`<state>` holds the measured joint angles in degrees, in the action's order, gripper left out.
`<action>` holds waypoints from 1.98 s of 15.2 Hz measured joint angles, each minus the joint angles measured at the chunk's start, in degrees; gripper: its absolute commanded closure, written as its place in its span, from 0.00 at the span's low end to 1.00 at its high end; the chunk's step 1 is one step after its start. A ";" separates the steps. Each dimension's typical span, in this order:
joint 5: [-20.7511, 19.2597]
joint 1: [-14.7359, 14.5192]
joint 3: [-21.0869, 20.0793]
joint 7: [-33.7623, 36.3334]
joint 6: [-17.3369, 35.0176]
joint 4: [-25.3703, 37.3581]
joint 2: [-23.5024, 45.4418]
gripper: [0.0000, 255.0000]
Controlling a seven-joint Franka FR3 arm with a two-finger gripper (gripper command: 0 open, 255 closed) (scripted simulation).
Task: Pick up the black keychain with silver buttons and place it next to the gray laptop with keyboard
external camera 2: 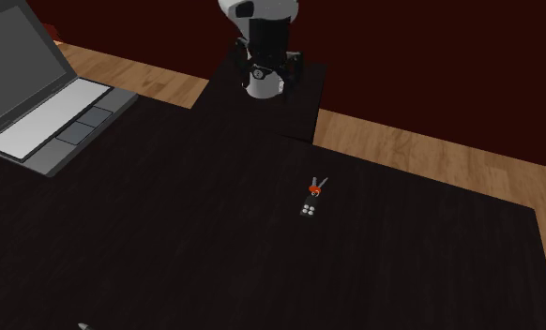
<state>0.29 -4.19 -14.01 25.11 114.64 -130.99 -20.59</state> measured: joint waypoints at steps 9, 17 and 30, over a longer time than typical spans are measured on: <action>-3.41 -1.27 -5.20 9.32 8.08 8.10 17.99 0.00; -9.36 -4.68 -6.63 17.51 11.40 20.03 35.45 0.00; -11.94 -5.91 -5.81 19.70 16.05 20.62 41.17 0.00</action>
<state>-11.65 -10.11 -19.82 44.81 130.69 -110.38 20.59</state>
